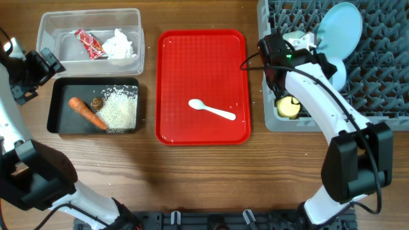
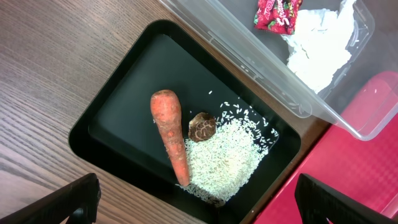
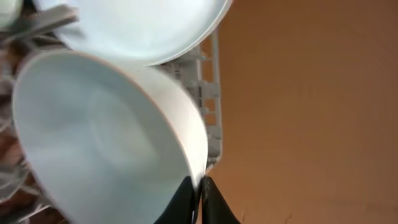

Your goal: Sort waste into correct bins and load items into the dishwasher rack

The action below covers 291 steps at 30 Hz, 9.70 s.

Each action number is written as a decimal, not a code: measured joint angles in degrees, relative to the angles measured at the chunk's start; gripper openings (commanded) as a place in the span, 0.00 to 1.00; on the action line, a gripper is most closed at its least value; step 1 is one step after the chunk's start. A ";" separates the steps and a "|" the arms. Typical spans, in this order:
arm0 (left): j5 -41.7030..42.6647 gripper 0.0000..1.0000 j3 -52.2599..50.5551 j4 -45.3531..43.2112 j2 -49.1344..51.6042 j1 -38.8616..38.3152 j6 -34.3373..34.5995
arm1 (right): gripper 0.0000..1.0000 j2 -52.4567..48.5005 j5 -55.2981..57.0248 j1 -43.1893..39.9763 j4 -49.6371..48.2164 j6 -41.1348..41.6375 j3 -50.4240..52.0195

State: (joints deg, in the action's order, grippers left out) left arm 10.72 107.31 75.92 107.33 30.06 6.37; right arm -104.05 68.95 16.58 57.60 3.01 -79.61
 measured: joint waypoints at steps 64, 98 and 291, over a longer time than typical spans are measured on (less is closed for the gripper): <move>0.00 1.00 0.00 0.00 -0.02 0.00 0.00 | 0.65 -11.13 -75.97 18.80 -17.33 -4.70 -4.94; 0.00 1.00 0.00 0.00 -0.02 0.00 0.00 | 0.66 -20.70 -90.58 17.70 -5.99 13.62 -17.07; 0.00 1.00 0.00 0.00 -0.04 0.00 0.00 | 1.00 56.83 -96.98 -37.20 12.37 -12.83 -6.82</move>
State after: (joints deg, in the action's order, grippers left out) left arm 10.72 107.31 75.92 107.28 30.06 6.37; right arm -47.22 -28.03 -20.62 69.97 -9.82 -86.43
